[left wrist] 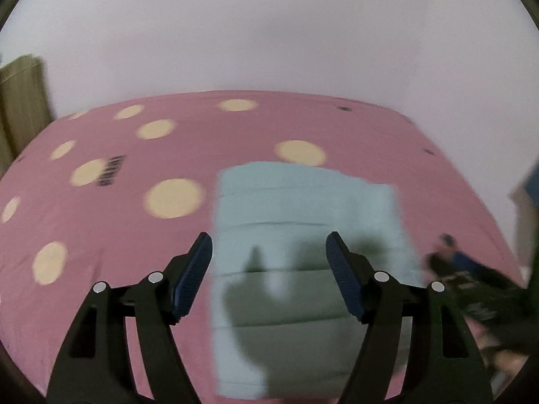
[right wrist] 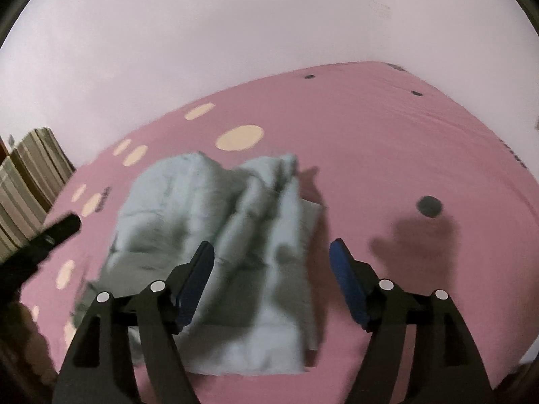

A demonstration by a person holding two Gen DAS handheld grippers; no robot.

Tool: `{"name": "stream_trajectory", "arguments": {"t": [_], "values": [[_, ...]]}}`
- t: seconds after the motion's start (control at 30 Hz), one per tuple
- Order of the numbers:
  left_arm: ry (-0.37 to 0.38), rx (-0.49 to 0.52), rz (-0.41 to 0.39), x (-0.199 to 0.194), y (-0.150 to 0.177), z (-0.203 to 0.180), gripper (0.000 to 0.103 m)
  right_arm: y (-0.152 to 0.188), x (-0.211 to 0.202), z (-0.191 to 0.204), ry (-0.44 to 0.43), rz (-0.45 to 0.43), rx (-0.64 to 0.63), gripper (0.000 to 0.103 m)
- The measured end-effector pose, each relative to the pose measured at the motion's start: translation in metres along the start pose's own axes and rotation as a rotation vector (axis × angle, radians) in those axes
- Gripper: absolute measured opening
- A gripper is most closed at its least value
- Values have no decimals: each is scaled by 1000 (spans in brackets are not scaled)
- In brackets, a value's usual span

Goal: Fold large clothes

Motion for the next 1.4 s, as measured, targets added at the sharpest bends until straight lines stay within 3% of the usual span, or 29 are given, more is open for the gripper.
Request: {"name": "stream_trajectory", "arguments": {"t": [0.2, 0.37, 0.43, 0.47, 0.5, 0.6, 0.8, 0.93, 1.07, 1.23, 1.4], "values": [[-56, -90, 54, 23, 18, 56, 70, -3, 21, 27, -79, 68, 22, 76], [-41, -107, 81, 32, 29, 68, 70, 2, 42, 42, -87, 140, 19, 76], [-25, -108, 85, 33, 33, 68, 70, 4, 46, 43, -96, 157, 32, 51], [-15, -110, 86, 31, 36, 68, 70, 5, 49, 43, -91, 174, 29, 32], [3, -115, 89, 32, 35, 66, 70, 4, 52, 43, -98, 186, 24, 23], [60, -108, 77, 33, 28, 56, 71, 0, 49, 38, -103, 187, 6, 15], [113, -43, 99, 53, 28, 22, 73, -5, 47, 14, 10, 151, -44, 14], [118, -37, 155, 78, 37, 4, 74, 0, 66, -11, 17, 195, -8, 14], [72, 1, 182, 97, 47, -11, 75, 11, 88, -22, 19, 223, -13, 14], [74, -14, 218, 119, 59, -14, 75, 20, 104, -28, 2, 215, -3, 14], [51, 44, 191, 105, 51, -15, 74, 16, 93, -27, -15, 202, -13, 21]]}}
Point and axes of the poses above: each gripper's, at about its wrist camera, not at the fingertips, and x roughly the way its jaws point, z to its left, y to its underside, the point moved 1 cm from there along x, roughly the way its jaws point, and after that the axes turned 3 degrees about z, right-handed, at the moved point
